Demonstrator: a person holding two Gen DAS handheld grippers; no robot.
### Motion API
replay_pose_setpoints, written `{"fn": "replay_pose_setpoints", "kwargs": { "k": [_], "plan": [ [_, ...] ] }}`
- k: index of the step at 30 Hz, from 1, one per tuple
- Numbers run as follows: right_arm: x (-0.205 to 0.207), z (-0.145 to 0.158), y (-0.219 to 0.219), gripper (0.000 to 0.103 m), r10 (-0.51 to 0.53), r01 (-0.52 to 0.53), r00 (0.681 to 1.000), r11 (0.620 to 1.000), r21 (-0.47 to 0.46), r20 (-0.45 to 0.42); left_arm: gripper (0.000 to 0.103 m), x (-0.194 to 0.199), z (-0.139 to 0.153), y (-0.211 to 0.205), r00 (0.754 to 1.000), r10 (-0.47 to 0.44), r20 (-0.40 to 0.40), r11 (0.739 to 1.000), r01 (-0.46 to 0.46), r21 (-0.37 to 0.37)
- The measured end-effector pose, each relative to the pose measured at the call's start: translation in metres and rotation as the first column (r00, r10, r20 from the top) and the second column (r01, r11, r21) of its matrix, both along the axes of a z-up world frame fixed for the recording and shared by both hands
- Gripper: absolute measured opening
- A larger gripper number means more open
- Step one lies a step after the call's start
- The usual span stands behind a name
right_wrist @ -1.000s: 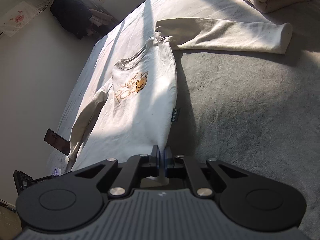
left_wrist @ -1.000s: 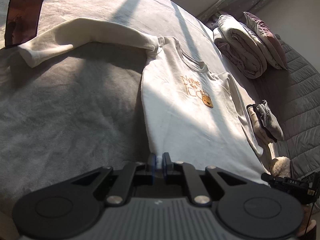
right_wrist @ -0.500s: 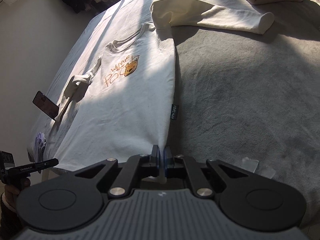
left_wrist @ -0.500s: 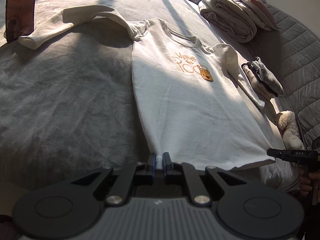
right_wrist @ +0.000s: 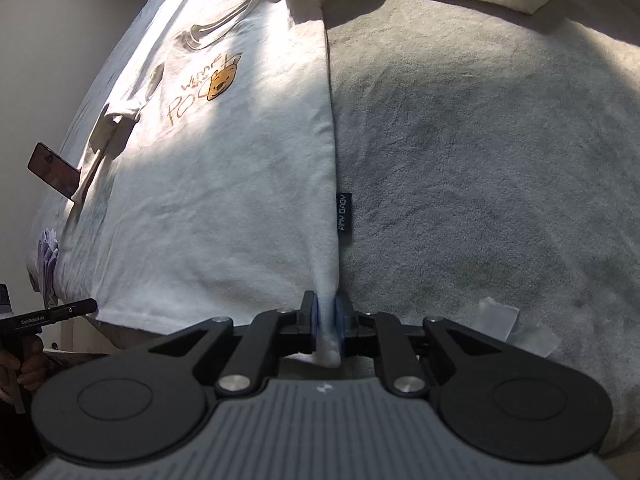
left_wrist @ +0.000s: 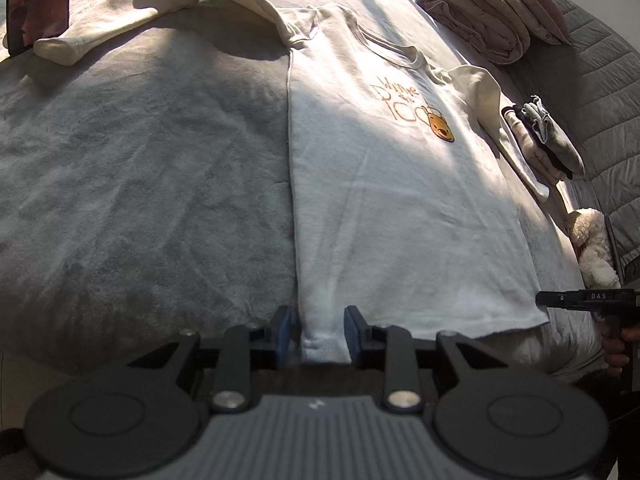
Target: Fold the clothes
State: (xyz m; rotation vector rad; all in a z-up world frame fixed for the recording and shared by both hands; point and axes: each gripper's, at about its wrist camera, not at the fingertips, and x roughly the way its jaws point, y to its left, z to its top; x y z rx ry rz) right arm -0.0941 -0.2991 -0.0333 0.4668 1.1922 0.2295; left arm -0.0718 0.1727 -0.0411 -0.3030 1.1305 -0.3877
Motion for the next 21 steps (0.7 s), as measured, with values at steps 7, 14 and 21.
{"fn": "replay_pose_setpoints", "kwargs": {
  "k": [7,14,21],
  "plan": [
    [0.029,0.017,-0.047,0.052,-0.135,0.137,0.989,0.990,-0.033,0.062,0.038,0.045,0.028,-0.025,0.996,-0.030,0.082,0.999,0.027,0.036],
    [0.070,0.027,-0.119,0.052,-0.366,0.373,0.918,0.928,-0.015,0.152,0.038,0.121,0.041,-0.111,0.972,-0.151,0.177,0.988,0.141,0.068],
    [0.097,-0.003,-0.172,0.051,-0.550,0.538,0.812,0.835,0.114,0.195,0.035,0.205,0.021,-0.208,0.939,-0.219,0.264,0.976,0.211,0.056]
  ]
}}
